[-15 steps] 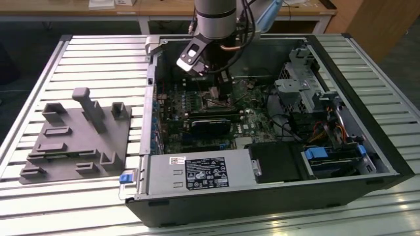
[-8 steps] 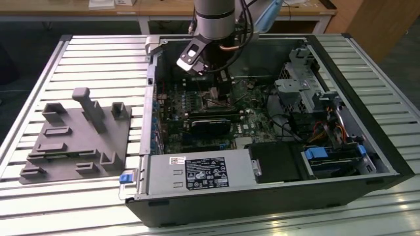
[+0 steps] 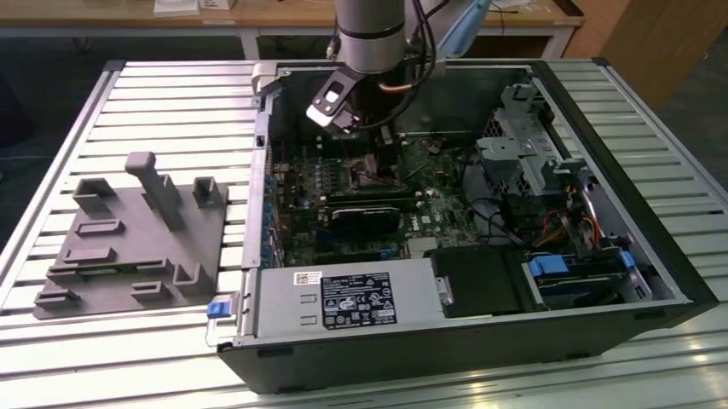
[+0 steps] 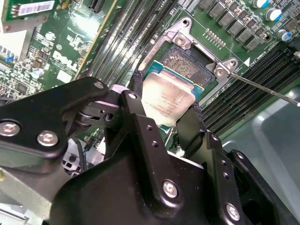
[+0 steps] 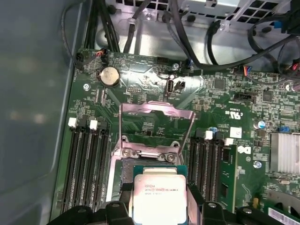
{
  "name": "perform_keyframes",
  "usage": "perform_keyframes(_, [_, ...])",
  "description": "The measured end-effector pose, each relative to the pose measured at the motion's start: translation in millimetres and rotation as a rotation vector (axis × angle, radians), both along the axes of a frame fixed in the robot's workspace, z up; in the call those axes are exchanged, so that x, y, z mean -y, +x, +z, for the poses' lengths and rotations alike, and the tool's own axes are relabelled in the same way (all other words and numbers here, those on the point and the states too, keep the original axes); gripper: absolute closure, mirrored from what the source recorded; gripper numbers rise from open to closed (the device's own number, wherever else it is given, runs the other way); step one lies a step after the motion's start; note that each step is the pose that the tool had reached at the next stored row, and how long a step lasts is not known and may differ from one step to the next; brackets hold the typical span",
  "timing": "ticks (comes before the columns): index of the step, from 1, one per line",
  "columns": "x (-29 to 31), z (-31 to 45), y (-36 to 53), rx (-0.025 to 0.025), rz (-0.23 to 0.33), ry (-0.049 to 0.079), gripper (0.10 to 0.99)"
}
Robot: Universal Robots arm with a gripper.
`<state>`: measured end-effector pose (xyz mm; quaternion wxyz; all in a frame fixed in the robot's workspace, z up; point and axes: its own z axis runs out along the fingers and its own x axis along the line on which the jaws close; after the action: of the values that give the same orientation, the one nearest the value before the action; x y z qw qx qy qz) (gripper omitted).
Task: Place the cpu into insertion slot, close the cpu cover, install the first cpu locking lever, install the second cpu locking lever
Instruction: 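Place the cpu into insertion slot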
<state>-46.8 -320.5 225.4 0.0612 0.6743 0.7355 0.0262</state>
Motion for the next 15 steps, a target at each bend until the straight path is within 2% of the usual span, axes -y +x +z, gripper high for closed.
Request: perform_keyframes(15, [-4.0,-15.0,-2.3,-0.0001,-0.052,0.0,0.549])
